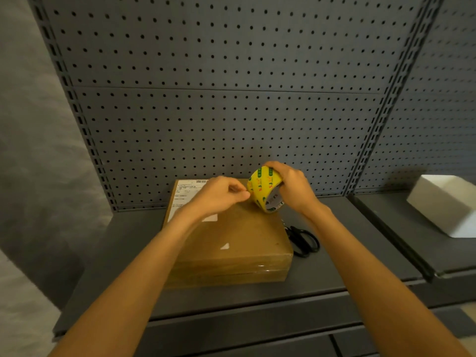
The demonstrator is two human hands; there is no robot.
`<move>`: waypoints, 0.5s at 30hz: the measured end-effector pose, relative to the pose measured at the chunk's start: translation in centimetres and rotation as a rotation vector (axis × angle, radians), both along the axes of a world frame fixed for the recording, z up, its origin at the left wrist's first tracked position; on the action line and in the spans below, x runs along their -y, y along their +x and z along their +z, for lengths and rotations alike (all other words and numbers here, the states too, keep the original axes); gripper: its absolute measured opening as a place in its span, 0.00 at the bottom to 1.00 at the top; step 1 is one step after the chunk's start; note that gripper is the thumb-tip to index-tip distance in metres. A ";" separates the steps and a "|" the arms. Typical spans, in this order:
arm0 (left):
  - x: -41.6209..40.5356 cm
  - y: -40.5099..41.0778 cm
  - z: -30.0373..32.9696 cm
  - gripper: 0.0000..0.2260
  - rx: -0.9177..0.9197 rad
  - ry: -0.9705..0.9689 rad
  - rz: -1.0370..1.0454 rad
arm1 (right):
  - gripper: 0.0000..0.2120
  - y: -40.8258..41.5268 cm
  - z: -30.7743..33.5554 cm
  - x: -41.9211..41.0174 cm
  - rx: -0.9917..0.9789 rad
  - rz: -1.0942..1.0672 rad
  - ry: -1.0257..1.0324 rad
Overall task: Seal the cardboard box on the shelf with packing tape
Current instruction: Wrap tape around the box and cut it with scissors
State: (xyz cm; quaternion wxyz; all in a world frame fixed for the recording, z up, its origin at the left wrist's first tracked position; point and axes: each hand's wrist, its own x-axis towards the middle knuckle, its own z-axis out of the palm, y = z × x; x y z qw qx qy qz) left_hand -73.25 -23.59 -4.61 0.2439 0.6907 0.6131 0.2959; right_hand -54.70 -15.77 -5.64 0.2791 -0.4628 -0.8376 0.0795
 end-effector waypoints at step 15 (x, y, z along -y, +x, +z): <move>-3.9 1.1 -3.0 0.05 0.540 -0.017 -0.055 | 0.29 0.2 -0.2 -0.4 -0.098 0.015 -0.070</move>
